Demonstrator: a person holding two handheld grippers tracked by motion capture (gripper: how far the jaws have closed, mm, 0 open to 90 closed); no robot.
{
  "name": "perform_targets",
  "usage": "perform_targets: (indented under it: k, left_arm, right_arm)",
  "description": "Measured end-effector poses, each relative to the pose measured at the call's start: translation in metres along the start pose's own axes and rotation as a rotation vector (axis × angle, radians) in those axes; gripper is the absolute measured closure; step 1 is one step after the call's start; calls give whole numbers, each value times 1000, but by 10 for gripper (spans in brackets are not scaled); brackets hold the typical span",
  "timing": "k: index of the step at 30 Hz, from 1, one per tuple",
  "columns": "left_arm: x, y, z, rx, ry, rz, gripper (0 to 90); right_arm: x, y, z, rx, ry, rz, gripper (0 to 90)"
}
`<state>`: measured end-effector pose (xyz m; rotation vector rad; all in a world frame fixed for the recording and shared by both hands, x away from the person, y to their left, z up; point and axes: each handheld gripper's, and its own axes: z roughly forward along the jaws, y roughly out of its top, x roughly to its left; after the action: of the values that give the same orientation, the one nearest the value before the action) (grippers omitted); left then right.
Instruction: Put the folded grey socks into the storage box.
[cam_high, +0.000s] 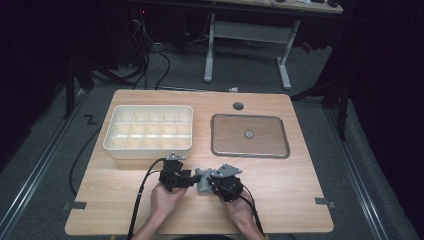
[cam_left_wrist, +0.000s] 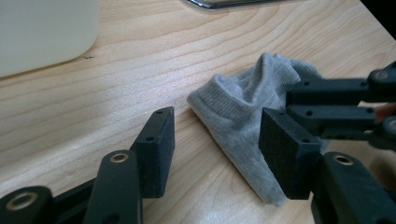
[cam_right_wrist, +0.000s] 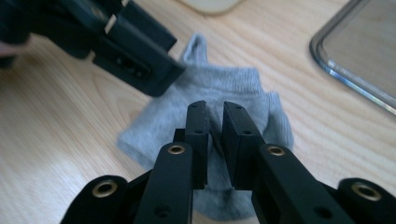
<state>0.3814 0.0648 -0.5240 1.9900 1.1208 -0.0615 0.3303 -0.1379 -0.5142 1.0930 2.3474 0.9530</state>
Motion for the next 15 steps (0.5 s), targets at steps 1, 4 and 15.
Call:
perform_targets:
  k: [1,4,15]
  left_arm:
    - [0,0,1,0,-3,-4,459]
    - [-1,1,4,7,-7,-8,465]
    - [-12,-3,12,5,-24,6,631]
  right_arm:
    - [-1,-4,1,7,-3,5,817]
    - [0,-6,1,5,-7,0,819]
    - [1,-12,2,-22,-16,-11,819]
